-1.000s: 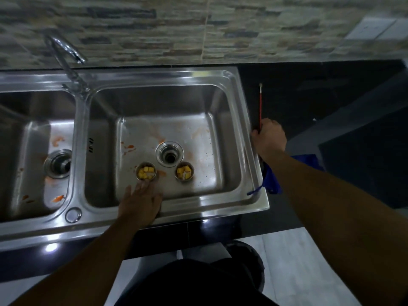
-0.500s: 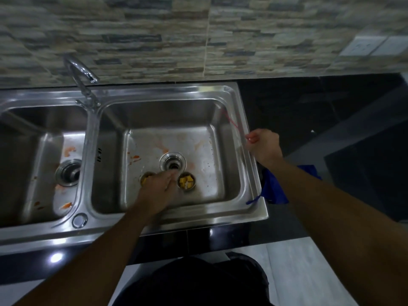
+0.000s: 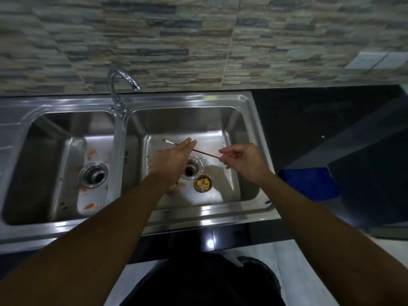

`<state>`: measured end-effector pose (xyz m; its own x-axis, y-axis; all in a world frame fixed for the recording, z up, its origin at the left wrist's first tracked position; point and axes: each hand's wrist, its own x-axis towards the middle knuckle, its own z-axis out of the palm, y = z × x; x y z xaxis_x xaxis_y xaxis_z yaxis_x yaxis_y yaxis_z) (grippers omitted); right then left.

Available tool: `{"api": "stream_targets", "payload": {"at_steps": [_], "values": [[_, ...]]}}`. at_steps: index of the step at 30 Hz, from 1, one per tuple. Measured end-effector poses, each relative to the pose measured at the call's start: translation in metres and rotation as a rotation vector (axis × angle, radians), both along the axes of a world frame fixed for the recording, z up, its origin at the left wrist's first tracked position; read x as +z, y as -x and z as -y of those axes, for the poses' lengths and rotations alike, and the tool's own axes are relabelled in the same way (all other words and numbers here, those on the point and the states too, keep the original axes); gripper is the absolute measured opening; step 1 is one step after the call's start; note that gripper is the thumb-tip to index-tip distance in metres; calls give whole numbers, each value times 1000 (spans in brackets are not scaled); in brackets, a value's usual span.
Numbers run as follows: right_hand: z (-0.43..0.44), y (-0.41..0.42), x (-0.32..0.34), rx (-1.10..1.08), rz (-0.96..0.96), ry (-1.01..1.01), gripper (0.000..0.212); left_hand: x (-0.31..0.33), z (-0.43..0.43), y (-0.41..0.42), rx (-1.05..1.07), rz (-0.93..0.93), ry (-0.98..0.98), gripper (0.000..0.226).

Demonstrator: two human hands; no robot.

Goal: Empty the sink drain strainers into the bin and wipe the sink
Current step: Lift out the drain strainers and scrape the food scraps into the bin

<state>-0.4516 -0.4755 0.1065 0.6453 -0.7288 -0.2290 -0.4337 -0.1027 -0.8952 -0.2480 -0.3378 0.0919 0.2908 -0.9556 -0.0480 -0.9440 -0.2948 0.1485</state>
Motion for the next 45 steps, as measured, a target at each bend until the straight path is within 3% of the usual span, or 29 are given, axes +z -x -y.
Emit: {"api": "stream_targets", "payload": {"at_steps": [6,9,12,16,21,24,29,32,35,39,45], "values": [[-25,-24,8,-108,147,-215,40,-3,-34,-19,-27,90,12,33],[-31,-31,2,-238,288,-377,51,-8,-41,-16,22,40,41,24],[-47,-47,-9,-216,293,-469,38,-11,-45,-13,-22,42,139,29],[-73,-68,-24,-141,125,-342,12,-26,-47,-17,-21,50,-3,26],[-79,-67,-47,-193,32,-284,2,-44,-71,-31,218,-273,109,34],[-89,-50,-70,-185,-37,-261,22,-67,-87,-43,227,-282,-44,36],[-109,-19,-95,91,-214,65,31,-99,-95,-55,197,-383,-293,40],[-125,-10,-99,221,-278,281,37,-118,-92,-60,230,-558,-395,67],[-135,-13,-95,209,-282,409,41,-134,-86,-60,278,-666,-387,90],[-138,-18,-87,192,-236,461,37,-154,-80,-59,290,-683,-348,95],[-138,-17,-88,197,-334,356,43,-183,-67,-57,316,-687,-334,101]]}}
